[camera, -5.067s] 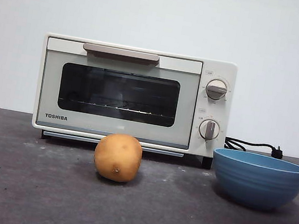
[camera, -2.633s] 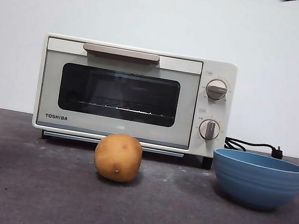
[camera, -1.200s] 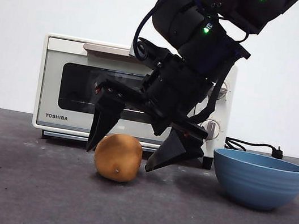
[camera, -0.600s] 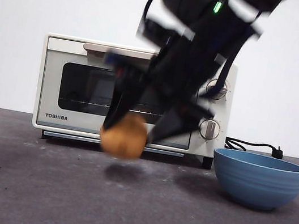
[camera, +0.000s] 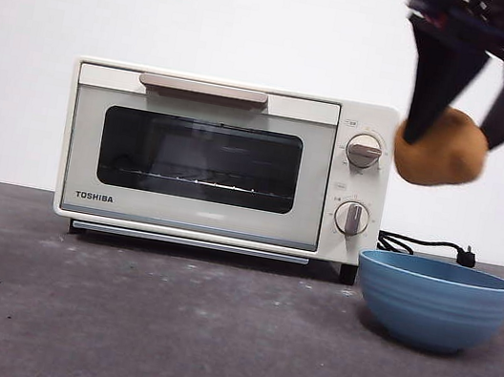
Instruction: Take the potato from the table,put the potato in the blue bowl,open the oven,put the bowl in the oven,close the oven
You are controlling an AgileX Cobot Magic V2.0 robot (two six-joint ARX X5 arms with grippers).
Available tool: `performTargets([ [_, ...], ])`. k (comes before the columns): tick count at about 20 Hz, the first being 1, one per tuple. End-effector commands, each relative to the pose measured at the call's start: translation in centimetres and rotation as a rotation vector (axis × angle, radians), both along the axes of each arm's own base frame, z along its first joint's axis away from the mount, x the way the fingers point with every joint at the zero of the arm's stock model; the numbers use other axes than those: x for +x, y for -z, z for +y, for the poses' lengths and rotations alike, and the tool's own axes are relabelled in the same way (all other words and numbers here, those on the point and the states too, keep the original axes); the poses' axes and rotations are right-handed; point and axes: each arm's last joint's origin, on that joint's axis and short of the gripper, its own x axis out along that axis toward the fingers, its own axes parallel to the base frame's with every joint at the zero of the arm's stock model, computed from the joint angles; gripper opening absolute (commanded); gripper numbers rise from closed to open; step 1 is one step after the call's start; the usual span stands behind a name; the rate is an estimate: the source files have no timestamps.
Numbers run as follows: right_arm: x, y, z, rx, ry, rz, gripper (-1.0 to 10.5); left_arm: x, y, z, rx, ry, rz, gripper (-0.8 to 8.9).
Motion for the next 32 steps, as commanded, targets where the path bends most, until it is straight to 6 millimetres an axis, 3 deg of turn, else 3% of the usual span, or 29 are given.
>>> performTargets([
  [1, 0.6, 1.7, -1.0, 0.02, 0.0, 0.038, -0.1, -0.1, -0.1, 0.0, 0.009, 0.007, -0.017, -0.08],
  [5, 1.1, 5.3, -2.2, 0.032, 0.041, 0.054, -0.1, 0.0, -0.1, 0.0, 0.01, 0.007, -0.017, -0.08],
  [9, 1.5, 8.3, -1.9, 0.07, 0.015, 0.068, -0.1, 0.0, -0.1, 0.0, 0.01, 0.007, -0.017, -0.08],
  [15, 2.9, 11.0, -1.6, 0.032, 0.032, 0.136, -0.1, 0.0, -0.1, 0.0, 0.01, 0.006, -0.016, -0.08],
  [17, 3.0, 11.5, -1.6, 0.025, 0.036, 0.155, 0.8, 0.0, -0.1, 0.0, 0.01, 0.006, -0.016, -0.08],
  [21, 3.0, 10.9, -1.6, 0.043, 0.033, 0.119, 4.3, 0.0, -0.1, 0.0, 0.01, 0.006, -0.017, -0.08],
  [23, 2.8, 10.4, -1.7, 0.046, 0.033, 0.11, 5.2, 0.0, -0.1, 0.0, 0.01, 0.006, -0.017, -0.08],
  [28, 2.0, 8.6, -2.0, 0.072, 0.032, 0.057, 5.5, 0.0, -0.1, 0.0, 0.01, 0.006, -0.022, -0.08],
  [32, 0.4, 5.8, -2.7, 0.123, 0.038, -0.017, 5.4, 1.1, -0.3, -0.1, 0.009, 0.009, -0.026, -0.08],
])
